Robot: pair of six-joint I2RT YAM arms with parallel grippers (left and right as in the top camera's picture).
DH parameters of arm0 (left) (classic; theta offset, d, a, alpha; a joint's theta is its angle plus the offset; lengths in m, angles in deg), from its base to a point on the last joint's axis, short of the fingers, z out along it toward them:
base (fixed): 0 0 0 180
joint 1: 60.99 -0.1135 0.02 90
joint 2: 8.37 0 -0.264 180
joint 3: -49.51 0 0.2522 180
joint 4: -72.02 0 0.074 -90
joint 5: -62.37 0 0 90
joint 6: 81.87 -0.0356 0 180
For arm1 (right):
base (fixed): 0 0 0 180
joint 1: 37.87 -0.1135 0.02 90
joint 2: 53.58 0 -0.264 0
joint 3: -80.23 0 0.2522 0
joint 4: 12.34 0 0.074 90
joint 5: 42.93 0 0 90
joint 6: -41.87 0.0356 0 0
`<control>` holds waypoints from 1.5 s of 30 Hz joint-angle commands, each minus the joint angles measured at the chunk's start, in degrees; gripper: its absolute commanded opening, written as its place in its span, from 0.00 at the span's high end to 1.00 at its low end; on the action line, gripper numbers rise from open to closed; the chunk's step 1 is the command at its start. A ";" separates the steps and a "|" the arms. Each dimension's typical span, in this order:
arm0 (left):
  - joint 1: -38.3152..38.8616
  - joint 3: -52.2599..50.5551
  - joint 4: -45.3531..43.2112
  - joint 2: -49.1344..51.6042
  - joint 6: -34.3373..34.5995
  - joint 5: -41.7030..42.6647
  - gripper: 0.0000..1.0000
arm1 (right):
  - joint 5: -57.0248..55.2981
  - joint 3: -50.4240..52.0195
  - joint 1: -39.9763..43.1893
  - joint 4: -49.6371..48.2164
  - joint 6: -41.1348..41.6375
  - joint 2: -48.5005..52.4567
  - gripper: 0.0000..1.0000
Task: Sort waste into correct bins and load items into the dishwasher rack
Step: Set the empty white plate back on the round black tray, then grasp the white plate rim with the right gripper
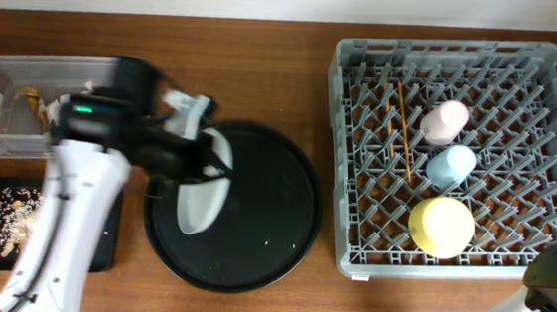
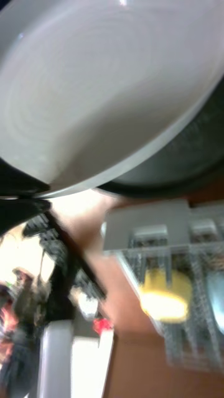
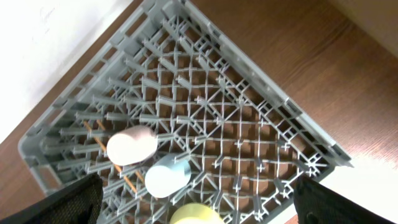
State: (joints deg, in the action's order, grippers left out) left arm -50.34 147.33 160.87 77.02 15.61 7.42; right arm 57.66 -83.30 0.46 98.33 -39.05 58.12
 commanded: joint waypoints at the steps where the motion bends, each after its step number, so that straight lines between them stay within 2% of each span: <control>1: 12.31 -6.38 -8.74 0.20 20.09 -26.27 0.99 | 0.13 0.00 0.33 0.39 0.44 0.09 0.01; 3: 18.08 -10.10 -15.61 1.92 21.86 -33.53 0.99 | 0.13 0.00 0.33 0.39 0.44 0.09 0.02; 7: 24.39 -12.87 -23.02 6.91 22.08 -33.81 0.98 | 0.13 0.00 0.33 0.42 0.44 0.09 0.02; 8: 24.98 -12.87 -23.74 7.85 22.08 -33.81 0.85 | 0.13 0.00 0.33 0.39 0.44 0.09 0.01; 9: 25.51 -12.87 -24.26 8.83 22.08 -33.81 0.58 | 0.15 0.00 0.33 0.42 0.44 0.09 0.02; 11: 25.73 -12.87 -24.52 9.92 22.05 -33.81 0.29 | 0.13 0.00 0.33 0.39 0.44 0.09 0.01; 12: 25.57 -12.87 -24.50 9.92 22.05 -33.81 0.26 | 0.13 0.00 0.33 0.39 0.44 0.09 0.01; 17: 21.51 -8.15 -20.65 7.87 22.05 -33.81 0.25 | 0.13 0.00 0.33 0.39 0.44 0.09 0.02; 22: 9.51 2.78 -7.13 0.63 22.03 -36.28 0.23 | 0.13 0.00 0.33 0.39 0.44 0.09 0.02; 23: 6.51 3.91 -4.87 -1.09 22.03 -38.36 0.01 | 0.13 0.00 0.33 0.39 0.44 0.09 0.02; 27: -5.46 4.35 1.79 -7.85 22.03 -42.62 0.00 | 0.13 0.00 0.33 0.39 0.44 0.09 0.02; 28: -10.62 4.35 4.94 -10.03 22.03 -42.60 0.01 | 0.42 0.00 0.33 0.37 0.50 0.09 0.02; 30: -13.94 4.35 7.04 -11.02 22.03 -42.62 0.00 | 3.41 0.00 0.33 0.42 1.40 0.09 0.02; 33: -16.96 4.09 8.83 -11.19 22.03 -45.09 0.00 | 20.44 0.00 0.33 0.42 8.46 0.09 0.02; 39: -21.31 4.07 7.69 -11.04 22.05 -44.98 0.01 | 45.05 0.00 -0.70 0.42 8.57 0.09 0.02; 41: -24.98 4.07 7.67 -11.04 23.21 -44.96 0.01 | 53.81 0.00 -5.01 0.42 4.20 0.07 0.01; 42: -26.88 4.07 7.61 -11.04 23.39 -44.94 0.01 | 54.23 0.00 -8.63 0.42 1.68 0.02 0.02; 45: -31.08 4.07 8.22 -11.04 23.34 -44.96 0.00 | 44.54 0.15 -20.48 0.42 -1.36 0.02 0.02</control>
State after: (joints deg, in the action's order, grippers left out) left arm -77.68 151.46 168.72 66.24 38.02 -36.71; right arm 103.62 -83.28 -9.36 98.39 -35.53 58.12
